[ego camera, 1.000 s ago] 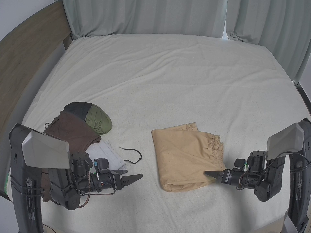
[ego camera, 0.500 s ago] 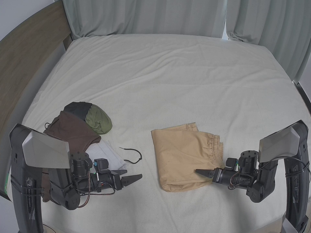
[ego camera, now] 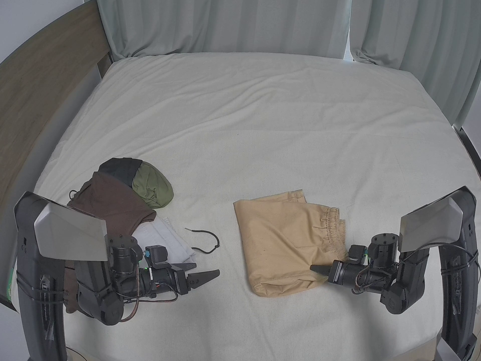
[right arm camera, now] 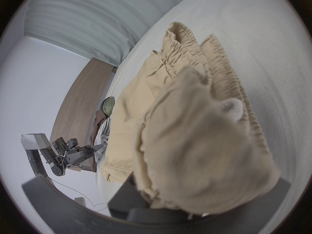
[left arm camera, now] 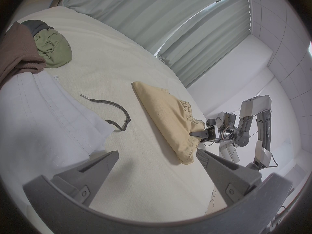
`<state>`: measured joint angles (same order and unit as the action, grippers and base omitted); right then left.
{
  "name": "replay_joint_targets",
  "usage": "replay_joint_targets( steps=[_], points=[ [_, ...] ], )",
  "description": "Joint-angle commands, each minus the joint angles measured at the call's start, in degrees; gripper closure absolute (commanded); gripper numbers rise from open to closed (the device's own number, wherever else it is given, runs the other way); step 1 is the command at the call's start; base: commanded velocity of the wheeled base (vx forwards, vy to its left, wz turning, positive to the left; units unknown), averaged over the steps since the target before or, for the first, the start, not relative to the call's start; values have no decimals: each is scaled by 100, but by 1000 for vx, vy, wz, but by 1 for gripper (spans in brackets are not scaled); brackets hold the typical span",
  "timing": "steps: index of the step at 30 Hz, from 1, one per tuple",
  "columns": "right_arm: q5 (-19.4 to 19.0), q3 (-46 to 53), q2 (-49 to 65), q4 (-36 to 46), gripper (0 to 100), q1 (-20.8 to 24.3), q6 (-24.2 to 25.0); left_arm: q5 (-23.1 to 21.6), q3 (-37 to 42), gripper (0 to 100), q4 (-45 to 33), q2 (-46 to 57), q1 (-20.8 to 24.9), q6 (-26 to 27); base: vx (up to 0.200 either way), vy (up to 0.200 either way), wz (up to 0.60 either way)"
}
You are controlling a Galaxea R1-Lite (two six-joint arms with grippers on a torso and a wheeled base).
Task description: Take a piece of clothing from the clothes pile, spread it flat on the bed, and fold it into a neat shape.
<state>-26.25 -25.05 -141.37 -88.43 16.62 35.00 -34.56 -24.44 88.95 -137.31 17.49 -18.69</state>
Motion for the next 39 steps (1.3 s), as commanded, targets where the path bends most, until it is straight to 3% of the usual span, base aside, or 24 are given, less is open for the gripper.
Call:
replay_joint_targets(
  steps=[1,18,29,39],
  points=[
    [-3,0,13,-8,100,8,-2,2,10,0,8,3,0,-3,0,0,0],
    [-12,-158,242,-25,100,8,-2,-24,1,0,8,38,-185,49,0,0,0],
    [-56,-105,901,-16,100,334,-11,-68,71,0,-1,223,-255,216,0,0,0],
    [-65,-184,1077,-8,100,351,-19,-68,71,0,-1,267,-290,216,0,0,0]
  ],
)
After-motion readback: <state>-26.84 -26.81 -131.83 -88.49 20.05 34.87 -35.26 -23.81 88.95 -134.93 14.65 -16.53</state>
